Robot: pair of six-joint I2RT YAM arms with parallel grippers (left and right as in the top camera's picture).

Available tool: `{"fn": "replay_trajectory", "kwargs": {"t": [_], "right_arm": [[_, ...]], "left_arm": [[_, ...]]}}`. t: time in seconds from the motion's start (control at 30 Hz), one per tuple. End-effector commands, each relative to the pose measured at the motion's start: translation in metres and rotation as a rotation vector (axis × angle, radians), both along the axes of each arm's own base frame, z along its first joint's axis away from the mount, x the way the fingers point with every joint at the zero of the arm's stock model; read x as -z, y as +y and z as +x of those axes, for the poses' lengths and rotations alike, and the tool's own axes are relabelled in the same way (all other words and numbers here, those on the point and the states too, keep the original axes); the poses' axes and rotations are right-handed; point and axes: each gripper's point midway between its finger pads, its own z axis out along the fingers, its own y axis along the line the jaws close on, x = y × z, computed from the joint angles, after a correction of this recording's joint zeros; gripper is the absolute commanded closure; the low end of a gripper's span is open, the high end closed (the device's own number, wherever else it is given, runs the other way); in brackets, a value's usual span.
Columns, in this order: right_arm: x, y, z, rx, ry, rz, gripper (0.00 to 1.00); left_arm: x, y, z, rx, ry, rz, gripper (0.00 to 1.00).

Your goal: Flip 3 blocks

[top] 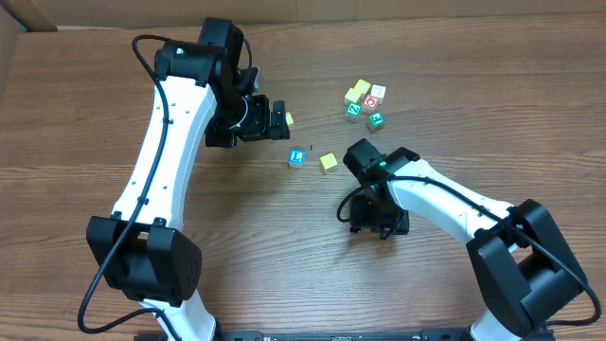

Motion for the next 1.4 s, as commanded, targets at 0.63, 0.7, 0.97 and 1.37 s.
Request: {"fn": "replay_trajectory", "kwargs": {"t": [0.63, 0.7, 0.97, 1.37], "right_arm": [[0.002, -0.004, 0.041, -0.086, -0.178, -0.017, 0.45], [0.002, -0.001, 0.037, -0.087, -0.157, 0.004, 0.46], [0.002, -0.001, 0.031, -0.087, -0.132, 0.006, 0.49], [0.002, -0.002, 0.047, -0.086, -0.207, -0.014, 0.61]], "left_arm": [[0.003, 0.000, 0.002, 0.007, -0.001, 0.007, 0.00], [0.003, 0.000, 0.002, 0.007, -0.001, 0.007, 0.00], [0.003, 0.000, 0.002, 0.007, 0.000, 0.007, 0.00], [0.003, 0.000, 0.002, 0.007, 0.000, 0.007, 0.00]]}}
